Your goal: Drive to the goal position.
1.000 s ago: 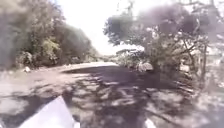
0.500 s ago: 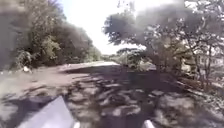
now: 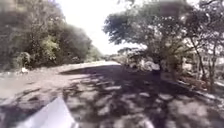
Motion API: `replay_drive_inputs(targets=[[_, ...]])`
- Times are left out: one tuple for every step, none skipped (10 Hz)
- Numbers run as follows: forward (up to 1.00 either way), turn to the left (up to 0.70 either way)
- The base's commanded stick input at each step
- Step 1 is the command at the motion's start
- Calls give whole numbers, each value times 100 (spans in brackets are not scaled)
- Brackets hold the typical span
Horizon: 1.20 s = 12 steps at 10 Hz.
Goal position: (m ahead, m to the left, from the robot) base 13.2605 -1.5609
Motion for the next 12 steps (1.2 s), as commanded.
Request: replay_drive_inputs(targets=[[50, -33], [50, -50], [50, -50], [50, -50], [50, -34], [50, -13], [50, 0], [50, 0], [50, 0], [50, 0], [50, 0], [50, 0]])
